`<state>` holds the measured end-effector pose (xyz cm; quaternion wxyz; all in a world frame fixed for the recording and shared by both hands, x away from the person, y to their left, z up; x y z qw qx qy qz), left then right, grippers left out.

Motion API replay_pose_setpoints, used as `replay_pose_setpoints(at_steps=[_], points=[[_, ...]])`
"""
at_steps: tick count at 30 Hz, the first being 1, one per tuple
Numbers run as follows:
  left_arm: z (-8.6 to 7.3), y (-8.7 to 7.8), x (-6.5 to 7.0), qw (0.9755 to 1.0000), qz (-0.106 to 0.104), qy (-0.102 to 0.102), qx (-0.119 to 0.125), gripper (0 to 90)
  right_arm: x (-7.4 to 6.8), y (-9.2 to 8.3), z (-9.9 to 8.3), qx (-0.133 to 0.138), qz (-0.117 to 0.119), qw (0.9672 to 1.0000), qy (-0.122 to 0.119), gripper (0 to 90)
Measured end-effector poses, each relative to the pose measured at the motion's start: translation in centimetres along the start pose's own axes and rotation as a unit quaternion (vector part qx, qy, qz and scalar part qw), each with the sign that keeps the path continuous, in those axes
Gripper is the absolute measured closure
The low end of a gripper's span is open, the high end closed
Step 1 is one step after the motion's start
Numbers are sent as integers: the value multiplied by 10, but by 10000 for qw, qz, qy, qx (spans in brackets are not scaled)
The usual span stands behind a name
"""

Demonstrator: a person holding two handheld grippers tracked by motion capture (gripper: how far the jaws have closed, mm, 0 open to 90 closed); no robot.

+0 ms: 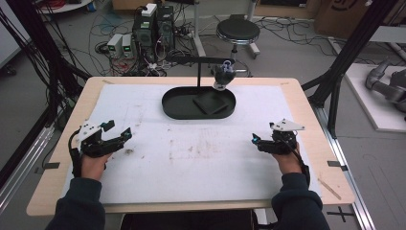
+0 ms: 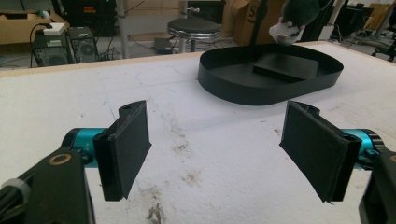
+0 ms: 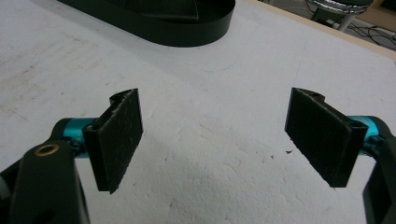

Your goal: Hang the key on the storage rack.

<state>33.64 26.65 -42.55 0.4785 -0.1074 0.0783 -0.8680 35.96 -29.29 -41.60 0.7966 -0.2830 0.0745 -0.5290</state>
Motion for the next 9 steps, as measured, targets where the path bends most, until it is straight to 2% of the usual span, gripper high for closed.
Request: replay_pose_setpoints(at_steps=[9], points=[[0, 0, 1, 10000, -22, -17, -3, 233, -2, -1, 0, -9, -28, 10000, -71, 195]])
Point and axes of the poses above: each handheld gripper's, and its own axes: y roughly forward along the jaws, z roughly out of its top, x roughly to its right, the point moved 1 cm from there along y, roughly forward along the jaws, and after that the axes turned 5 degrees about -z, right-handed, at the moved point
